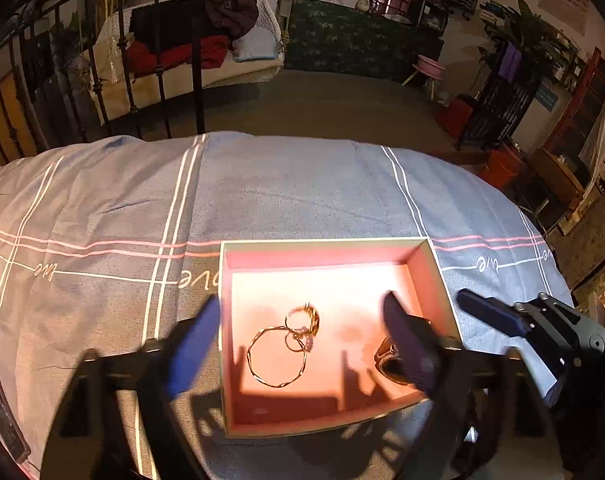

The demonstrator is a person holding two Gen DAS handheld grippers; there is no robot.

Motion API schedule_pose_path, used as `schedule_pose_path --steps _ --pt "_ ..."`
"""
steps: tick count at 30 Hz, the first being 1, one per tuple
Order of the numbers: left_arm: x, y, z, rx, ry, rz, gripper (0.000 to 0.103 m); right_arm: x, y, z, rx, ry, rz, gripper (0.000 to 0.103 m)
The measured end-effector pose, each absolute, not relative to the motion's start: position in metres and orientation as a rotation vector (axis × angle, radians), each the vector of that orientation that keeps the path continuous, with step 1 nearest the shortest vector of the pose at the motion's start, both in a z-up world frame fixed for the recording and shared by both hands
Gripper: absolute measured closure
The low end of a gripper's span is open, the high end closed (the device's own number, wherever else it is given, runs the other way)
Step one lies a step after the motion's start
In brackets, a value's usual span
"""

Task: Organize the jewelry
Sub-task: 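Move the right tool to the silver chain and grasp it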

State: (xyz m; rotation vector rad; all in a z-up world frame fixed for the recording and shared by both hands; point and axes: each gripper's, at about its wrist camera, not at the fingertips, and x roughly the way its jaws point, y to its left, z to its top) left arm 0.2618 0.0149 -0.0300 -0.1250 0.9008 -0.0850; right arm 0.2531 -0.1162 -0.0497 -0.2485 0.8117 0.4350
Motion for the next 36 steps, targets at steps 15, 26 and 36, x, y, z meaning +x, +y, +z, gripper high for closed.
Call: schedule_pose_path --steps 15,26,36 --pt "0.117 0.026 -0.097 -0.055 0.959 -0.164 0.006 0.12 -0.181 -0.096 -0.067 0.879 0.45 0.025" --pt "0.117 0.004 -0.13 0.14 1.004 -0.201 0.007 0.1 -0.169 -0.124 -0.064 0.94 0.468 0.025" --pt "0.153 0.016 -0.128 0.02 0.981 -0.128 0.052 0.117 -0.167 -0.119 -0.109 0.924 0.443 0.02"
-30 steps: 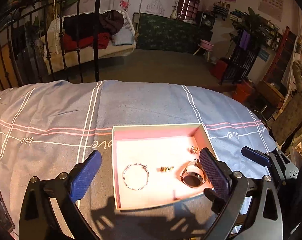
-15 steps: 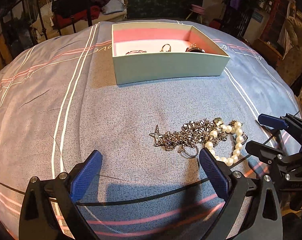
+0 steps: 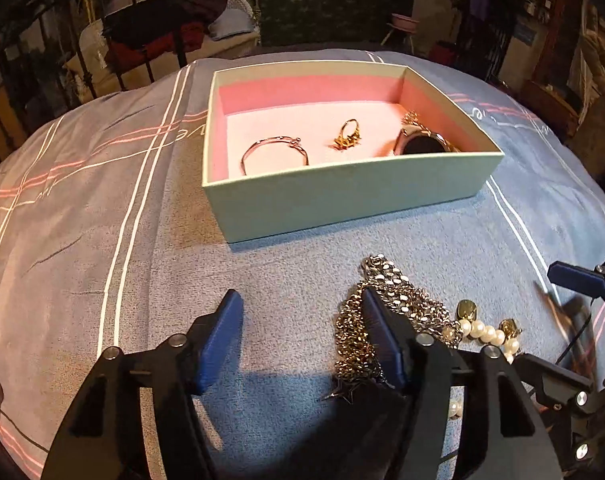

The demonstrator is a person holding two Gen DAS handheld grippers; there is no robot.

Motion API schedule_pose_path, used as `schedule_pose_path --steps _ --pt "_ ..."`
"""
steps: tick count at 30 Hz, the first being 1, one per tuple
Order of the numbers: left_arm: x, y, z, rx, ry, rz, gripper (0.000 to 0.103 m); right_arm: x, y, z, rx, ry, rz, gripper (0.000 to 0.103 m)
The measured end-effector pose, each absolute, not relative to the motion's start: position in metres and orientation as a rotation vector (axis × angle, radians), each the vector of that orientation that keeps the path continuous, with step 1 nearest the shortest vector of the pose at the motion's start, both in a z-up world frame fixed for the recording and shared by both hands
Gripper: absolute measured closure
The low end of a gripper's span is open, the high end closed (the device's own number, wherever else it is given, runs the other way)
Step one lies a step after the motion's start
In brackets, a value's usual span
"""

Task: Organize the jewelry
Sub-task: 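Move the right tool to the silver chain and grasp it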

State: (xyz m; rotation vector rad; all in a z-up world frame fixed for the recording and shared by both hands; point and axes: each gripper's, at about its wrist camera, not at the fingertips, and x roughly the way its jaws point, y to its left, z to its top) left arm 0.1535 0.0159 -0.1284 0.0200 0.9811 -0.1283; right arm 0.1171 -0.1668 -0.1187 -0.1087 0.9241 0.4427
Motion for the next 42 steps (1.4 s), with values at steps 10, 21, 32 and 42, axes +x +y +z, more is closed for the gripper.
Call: schedule_pose_path --steps 10,21,32,42 --pt "0.157 0.071 -0.126 -0.299 1.009 -0.169 0.092 0.148 -0.12 -0.117 -0.186 0.936 0.572 0.019" --pt "0.137 0.091 -0.102 -0.282 0.951 -0.089 0.052 0.168 -0.051 -0.134 -0.21 0.997 0.643 0.018" --pt "0.135 0.107 -0.098 -0.251 0.947 0.009 0.052 0.167 -0.025 -0.132 -0.277 0.952 0.669 0.087" --pt "0.134 0.072 -0.104 -0.12 0.975 -0.048 0.062 0.143 -0.066 -0.102 -0.219 0.869 0.686 0.089"
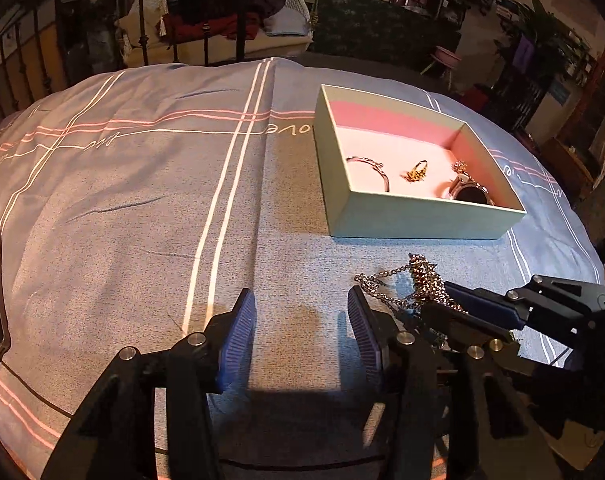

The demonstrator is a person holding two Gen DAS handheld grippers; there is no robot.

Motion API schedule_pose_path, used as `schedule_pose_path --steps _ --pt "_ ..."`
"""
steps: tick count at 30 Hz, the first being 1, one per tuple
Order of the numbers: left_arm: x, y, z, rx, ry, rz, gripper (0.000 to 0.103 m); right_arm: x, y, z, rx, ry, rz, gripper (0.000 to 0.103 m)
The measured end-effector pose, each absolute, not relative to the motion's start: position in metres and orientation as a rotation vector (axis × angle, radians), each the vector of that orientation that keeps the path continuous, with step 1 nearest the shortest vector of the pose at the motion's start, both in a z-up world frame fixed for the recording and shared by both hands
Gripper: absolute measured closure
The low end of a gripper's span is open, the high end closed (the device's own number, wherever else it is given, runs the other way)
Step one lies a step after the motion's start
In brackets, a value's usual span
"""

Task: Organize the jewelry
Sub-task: 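Move the right tool to the silver chain and grasp it, then carry the silver chain into the box and open the right tool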

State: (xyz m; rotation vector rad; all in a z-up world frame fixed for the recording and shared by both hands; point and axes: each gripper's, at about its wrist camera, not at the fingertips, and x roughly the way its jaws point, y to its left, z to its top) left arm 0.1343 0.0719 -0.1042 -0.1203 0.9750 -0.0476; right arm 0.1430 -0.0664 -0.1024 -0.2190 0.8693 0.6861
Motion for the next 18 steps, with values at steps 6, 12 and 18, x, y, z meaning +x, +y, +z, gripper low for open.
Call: schedule_pose_path --steps 6,12,18 --pt "0.135 0.033 -0.1 -0.013 0.971 -0.128 0.099 0.139 -0.09 -0.096 -0.194 0.865 0.656 0.089" --pt "0.144 0.019 -0.076 0.008 0.923 -0.147 0.099 0.143 -0.102 -0.075 -0.158 0.81 0.635 0.09" --pt "0.164 0.028 -0.044 -0.015 0.86 -0.127 0.099 0.153 -0.113 -0.036 -0.152 0.713 0.618 0.09"
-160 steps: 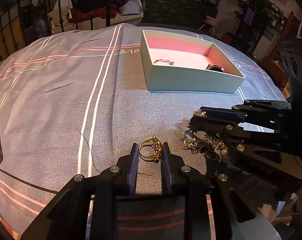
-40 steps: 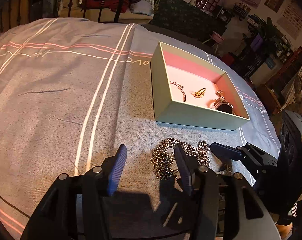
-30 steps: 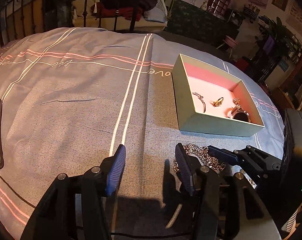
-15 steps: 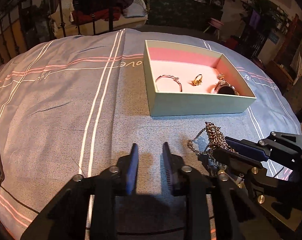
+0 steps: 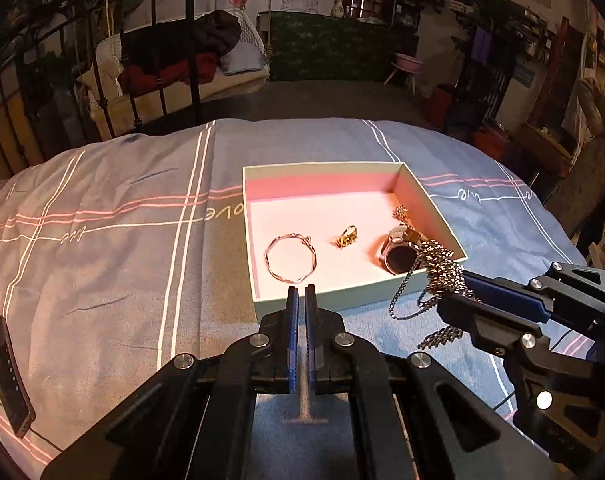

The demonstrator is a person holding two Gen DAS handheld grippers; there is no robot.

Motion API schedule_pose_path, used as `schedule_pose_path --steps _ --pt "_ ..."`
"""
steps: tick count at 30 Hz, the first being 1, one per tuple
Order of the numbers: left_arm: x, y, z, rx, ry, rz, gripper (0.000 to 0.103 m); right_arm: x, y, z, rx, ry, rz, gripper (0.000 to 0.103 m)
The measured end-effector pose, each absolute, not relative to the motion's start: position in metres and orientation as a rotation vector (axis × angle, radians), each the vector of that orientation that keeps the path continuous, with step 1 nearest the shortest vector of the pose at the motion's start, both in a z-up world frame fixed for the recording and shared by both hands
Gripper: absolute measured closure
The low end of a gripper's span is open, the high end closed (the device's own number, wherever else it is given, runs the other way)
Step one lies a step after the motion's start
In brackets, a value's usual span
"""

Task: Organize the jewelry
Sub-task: 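Carry the silver chain into the box and open the right tool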

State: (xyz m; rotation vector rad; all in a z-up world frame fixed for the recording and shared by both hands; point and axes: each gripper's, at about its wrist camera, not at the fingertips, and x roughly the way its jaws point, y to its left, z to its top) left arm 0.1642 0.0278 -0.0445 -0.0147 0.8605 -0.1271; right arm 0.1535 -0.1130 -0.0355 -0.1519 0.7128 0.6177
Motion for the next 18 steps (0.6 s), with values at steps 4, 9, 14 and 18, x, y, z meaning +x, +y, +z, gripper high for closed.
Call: schedule_pose_path --steps 4,9,14,18 --pt "0.184 0.023 -0.024 -0.003 0.827 -0.136 0.099 0.174 -0.116 -0.012 -0.153 0.665 0.595 0.09" --pt "0.218 0.016 -0.008 -0.003 0.815 -0.146 0.099 0.211 -0.121 0.0 -0.155 0.667 0.534 0.09" --pt "0.245 0.007 -0.013 -0.017 0.851 -0.15 0.099 0.235 -0.12 -0.005 -0.16 0.705 0.501 0.091" --pt "0.252 0.004 -0.023 -0.034 0.88 -0.163 0.099 0.245 -0.12 -0.014 -0.156 0.736 0.5 0.102"
